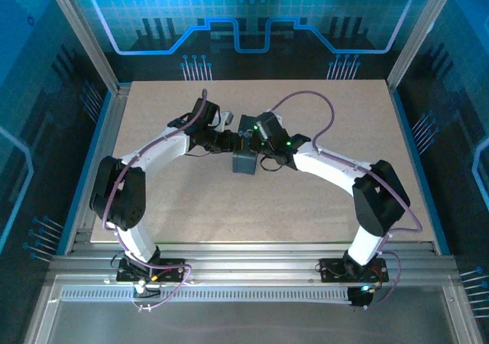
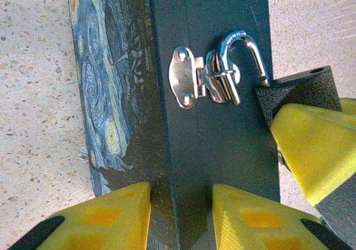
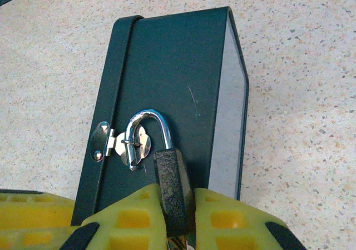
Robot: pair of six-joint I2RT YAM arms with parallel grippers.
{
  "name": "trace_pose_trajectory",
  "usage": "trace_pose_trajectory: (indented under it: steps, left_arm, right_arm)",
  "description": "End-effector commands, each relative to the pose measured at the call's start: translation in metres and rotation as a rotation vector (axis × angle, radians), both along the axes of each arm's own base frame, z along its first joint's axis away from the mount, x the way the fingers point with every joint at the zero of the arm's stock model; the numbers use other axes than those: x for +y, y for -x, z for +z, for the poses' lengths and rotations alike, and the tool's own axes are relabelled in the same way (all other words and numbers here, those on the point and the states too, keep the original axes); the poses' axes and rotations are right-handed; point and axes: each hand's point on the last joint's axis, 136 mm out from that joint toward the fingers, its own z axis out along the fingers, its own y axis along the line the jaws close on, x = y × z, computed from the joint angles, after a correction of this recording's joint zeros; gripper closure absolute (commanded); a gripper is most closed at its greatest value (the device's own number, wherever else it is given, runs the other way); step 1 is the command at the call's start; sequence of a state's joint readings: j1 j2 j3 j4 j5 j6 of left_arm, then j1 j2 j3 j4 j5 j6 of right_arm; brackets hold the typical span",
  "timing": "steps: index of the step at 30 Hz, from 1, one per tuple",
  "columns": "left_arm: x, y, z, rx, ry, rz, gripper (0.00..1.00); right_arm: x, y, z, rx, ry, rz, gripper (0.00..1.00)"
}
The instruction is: Unlock the padlock with the key
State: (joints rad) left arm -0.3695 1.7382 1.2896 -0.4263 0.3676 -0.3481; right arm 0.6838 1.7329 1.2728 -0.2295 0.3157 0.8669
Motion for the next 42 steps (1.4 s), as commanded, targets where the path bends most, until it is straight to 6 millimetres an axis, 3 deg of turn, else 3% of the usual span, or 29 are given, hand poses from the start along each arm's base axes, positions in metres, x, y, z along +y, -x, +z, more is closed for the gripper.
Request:
trace_pose_trajectory:
  steps: [1,6,11,17,21,26,29,33,42]
  left_arm:
    - [-0.003,0.022,-0.013,0.081,0.004,-0.011,0.67]
    - [-0.006,0.027,-0.021,0.100,0.003,-0.007,0.68]
    - [-0.006,0.029,-0.027,0.116,-0.006,-0.004,0.70]
    - [-0.005,0.027,-0.025,0.112,-0.011,0.007,0.70]
    - [-0.005,0.024,-0.015,0.093,-0.005,0.012,0.66]
    - [-0.012,0.017,0.017,0.040,0.047,-0.005,0.60]
    - [-0.014,0.012,0.037,0.009,0.077,-0.001,0.58]
    - [-0.006,0.007,0.056,-0.010,0.125,0.027,0.57]
    - [0.043,0.003,0.076,-0.083,0.108,0.150,0.54]
  right_arm:
    - [-0.011,-0.024,-0.002,-0.015,0.006,-0.114,1.00]
    - [-0.013,-0.037,-0.007,-0.051,0.002,-0.174,1.00]
    - [-0.011,-0.053,0.003,-0.132,0.069,-0.138,1.00]
    - [-0.024,-0.064,0.007,-0.138,0.125,-0.141,1.00]
    - [-0.037,-0.063,0.011,-0.132,0.107,-0.142,1.00]
    - [-0.070,-0.052,0.011,-0.110,0.101,-0.112,1.00]
    - [-0.082,-0.042,-0.005,-0.069,0.088,-0.026,0.97]
    - [-0.099,-0.023,-0.049,0.037,0.078,0.051,0.96]
    - [-0.155,0.016,-0.119,0.183,0.120,0.046,0.92]
